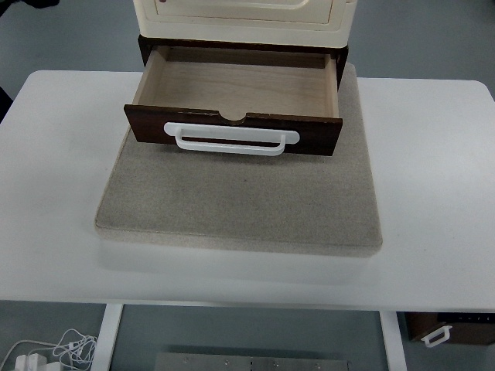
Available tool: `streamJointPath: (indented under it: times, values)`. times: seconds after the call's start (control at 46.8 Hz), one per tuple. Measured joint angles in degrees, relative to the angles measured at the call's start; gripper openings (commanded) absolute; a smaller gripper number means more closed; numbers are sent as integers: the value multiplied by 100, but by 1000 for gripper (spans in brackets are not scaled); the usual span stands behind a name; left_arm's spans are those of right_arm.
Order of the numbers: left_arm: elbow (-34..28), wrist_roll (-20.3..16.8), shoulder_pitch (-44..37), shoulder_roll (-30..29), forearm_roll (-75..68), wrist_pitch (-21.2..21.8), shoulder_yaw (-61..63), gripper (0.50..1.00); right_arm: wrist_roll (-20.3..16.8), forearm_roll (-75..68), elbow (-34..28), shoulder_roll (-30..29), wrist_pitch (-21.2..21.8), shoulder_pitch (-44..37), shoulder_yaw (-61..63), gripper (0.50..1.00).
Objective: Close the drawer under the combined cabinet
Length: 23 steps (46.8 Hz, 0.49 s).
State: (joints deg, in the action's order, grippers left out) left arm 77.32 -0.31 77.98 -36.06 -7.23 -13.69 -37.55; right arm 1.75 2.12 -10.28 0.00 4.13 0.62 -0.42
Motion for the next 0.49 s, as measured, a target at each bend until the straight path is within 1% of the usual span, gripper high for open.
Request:
streamJointPath:
  times: [0.214,0.32,0.491]
  values:
    - [541,52,66,-12,-195,13,642,996,0,-2,0,0,0,0,1,952]
    - [839,75,399,-88,-566,-31,1321,996,0,-3,0,0,0,0,-1,952]
    - [1111,92,763,-54,-916,-47,2220,994,1,-3,0,0,0,0,1,952]
